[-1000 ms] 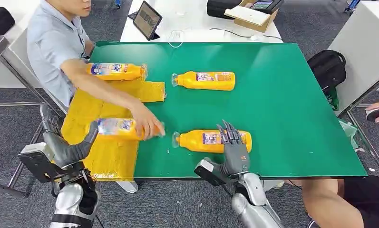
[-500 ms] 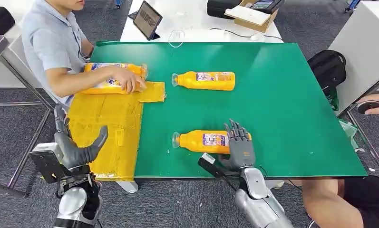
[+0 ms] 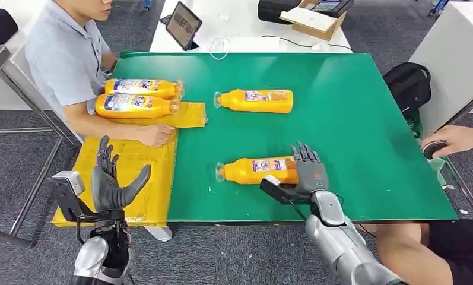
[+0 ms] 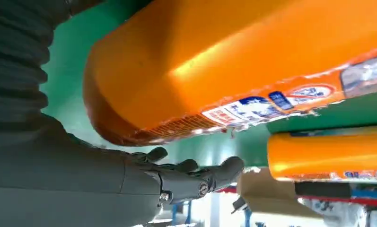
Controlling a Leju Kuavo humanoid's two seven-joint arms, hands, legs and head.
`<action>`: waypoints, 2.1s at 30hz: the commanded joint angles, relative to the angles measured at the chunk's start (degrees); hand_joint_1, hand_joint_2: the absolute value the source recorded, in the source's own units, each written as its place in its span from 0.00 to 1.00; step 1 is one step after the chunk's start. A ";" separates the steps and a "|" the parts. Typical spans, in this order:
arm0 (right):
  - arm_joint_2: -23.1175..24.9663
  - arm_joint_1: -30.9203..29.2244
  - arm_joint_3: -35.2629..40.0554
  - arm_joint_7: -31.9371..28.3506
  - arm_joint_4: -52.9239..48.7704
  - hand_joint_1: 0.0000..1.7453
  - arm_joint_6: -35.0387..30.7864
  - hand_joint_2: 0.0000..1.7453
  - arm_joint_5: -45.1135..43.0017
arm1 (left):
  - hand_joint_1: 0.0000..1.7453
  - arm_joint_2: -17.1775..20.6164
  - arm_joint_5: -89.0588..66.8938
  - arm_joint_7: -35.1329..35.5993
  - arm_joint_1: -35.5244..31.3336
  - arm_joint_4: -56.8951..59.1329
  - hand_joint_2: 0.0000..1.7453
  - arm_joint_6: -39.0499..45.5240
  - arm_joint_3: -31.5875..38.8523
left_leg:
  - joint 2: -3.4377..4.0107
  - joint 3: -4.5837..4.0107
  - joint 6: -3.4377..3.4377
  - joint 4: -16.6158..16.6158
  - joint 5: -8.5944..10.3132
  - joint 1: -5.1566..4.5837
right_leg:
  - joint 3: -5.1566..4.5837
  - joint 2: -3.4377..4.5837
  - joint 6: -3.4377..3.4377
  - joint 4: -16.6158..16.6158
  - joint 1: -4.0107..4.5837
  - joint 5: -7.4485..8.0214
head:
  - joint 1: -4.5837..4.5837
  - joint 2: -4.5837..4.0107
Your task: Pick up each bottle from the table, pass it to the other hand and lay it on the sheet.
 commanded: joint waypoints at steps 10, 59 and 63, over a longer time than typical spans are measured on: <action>3.21 -7.29 -0.43 -11.53 14.62 0.81 13.00 1.00 -7.25 | 0.00 2.13 2.79 0.26 -7.68 11.31 1.00 -1.41 -3.32 | 0.14 0.33 -0.06 -0.05 -0.01 0.05 | 0.26 0.08 -0.12 -0.06 0.06 0.01 | 0.02 0.00; 10.00 16.98 3.38 -32.81 -34.73 1.00 0.02 1.00 -48.28 | 0.00 1.66 7.19 -11.51 9.19 4.16 1.00 -14.25 -12.78 | 0.14 0.08 -0.08 -0.12 -0.11 -0.01 | 0.04 0.15 -0.12 -0.06 -0.02 -0.06 | 0.00 0.00; 10.51 15.33 7.71 -32.81 -31.68 1.00 4.27 1.00 -46.30 | 0.00 1.44 7.16 -9.23 7.17 6.58 1.00 -16.28 -13.50 | 0.09 0.10 -0.09 -0.09 -0.13 0.03 | 0.07 0.11 -0.14 -0.05 0.03 -0.09 | 0.00 0.00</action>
